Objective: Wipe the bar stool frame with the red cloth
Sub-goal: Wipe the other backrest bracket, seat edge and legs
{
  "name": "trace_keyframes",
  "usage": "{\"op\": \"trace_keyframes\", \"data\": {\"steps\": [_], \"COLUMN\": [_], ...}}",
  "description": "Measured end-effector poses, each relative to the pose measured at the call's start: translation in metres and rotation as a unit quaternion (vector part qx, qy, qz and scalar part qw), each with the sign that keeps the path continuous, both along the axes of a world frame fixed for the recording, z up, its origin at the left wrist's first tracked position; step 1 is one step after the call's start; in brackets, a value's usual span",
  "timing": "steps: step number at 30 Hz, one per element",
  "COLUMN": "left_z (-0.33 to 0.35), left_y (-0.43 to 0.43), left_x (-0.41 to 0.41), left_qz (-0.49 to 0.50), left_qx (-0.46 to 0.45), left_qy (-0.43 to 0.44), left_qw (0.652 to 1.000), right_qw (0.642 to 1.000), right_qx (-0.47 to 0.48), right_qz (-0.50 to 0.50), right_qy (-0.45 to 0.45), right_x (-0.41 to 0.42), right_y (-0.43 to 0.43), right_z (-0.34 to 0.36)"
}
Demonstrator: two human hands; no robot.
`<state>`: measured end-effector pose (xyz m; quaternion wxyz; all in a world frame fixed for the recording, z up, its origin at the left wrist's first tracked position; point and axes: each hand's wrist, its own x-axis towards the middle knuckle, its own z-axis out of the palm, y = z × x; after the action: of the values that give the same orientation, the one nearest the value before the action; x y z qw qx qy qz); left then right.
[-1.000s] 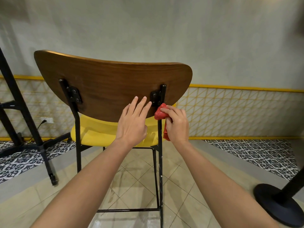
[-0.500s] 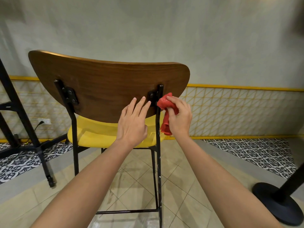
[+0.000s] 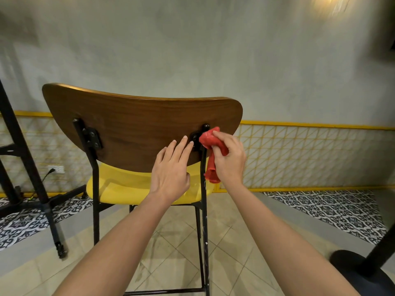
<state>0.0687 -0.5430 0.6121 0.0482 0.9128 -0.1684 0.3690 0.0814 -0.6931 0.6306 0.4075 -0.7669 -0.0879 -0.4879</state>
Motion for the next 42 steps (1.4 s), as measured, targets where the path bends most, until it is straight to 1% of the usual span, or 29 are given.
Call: {"op": "trace_keyframes", "data": {"steps": [2, 5, 7, 9, 11, 13, 17, 20, 22, 25, 27, 30, 34, 36, 39, 42], "left_z": [-0.001, -0.007, -0.013, -0.019, -0.025, -0.028, -0.033, -0.036, -0.039, -0.04, -0.041, -0.042, -0.043, -0.043, -0.044, -0.051], "left_y": [0.0, -0.001, -0.002, -0.002, -0.004, -0.006, -0.01, -0.011, -0.012, -0.013, -0.013, -0.013, -0.012, -0.013, -0.013, -0.016], "left_x": [0.0, 0.0, 0.001, 0.001, 0.001, 0.001, 0.004, 0.006, 0.007, 0.007, 0.008, 0.009, 0.01, 0.01, 0.011, 0.009], "left_qz": [0.001, 0.003, 0.004, 0.008, 0.013, 0.016, 0.018, 0.022, 0.023, 0.027, 0.029, 0.031, 0.03, 0.028, 0.03, 0.025], "left_qx": [0.001, -0.004, -0.005, -0.014, -0.023, -0.024, -0.026, -0.028, -0.025, -0.023, -0.024, -0.024, -0.02, -0.021, -0.021, -0.026], "left_qy": [0.002, 0.001, 0.0, 0.0, 0.005, 0.014, 0.018, 0.028, 0.033, 0.042, 0.043, 0.04, 0.04, 0.037, 0.035, 0.032], "left_qw": [1.0, 1.0, 1.0, 1.0, 1.0, 0.999, 0.999, 0.999, 0.999, 0.998, 0.998, 0.998, 0.999, 0.999, 0.999, 0.999], "right_qw": [1.0, 0.999, 0.995, 0.981, 0.966, 0.966, 0.981, 0.981, 0.975, 0.957, 0.952, 0.964, 0.986, 0.989, 0.984, 0.963], "right_qx": [0.005, 0.009, -0.032, -0.092, -0.141, -0.137, -0.071, -0.055, -0.073, -0.133, -0.151, -0.135, -0.068, -0.049, -0.051, -0.126], "right_qz": [0.009, 0.019, 0.007, -0.007, -0.015, -0.021, -0.024, -0.022, -0.023, -0.021, -0.026, -0.027, -0.031, -0.032, -0.012, -0.012], "right_qy": [-0.011, 0.032, 0.09, 0.171, 0.218, 0.217, 0.178, 0.182, 0.208, 0.258, 0.266, 0.226, 0.147, 0.138, 0.17, 0.237], "right_x": [0.003, 0.004, 0.005, 0.006, 0.006, 0.005, 0.007, 0.01, 0.011, 0.01, 0.01, 0.009, 0.01, 0.012, 0.015, 0.014], "right_y": [0.005, 0.005, -0.001, -0.009, -0.016, -0.02, -0.011, -0.006, -0.009, -0.016, -0.018, -0.015, -0.007, -0.002, -0.004, -0.017], "right_z": [0.008, 0.001, -0.013, -0.026, -0.037, -0.043, -0.044, -0.047, -0.055, -0.067, -0.069, -0.064, -0.055, -0.054, -0.058, -0.063]}}
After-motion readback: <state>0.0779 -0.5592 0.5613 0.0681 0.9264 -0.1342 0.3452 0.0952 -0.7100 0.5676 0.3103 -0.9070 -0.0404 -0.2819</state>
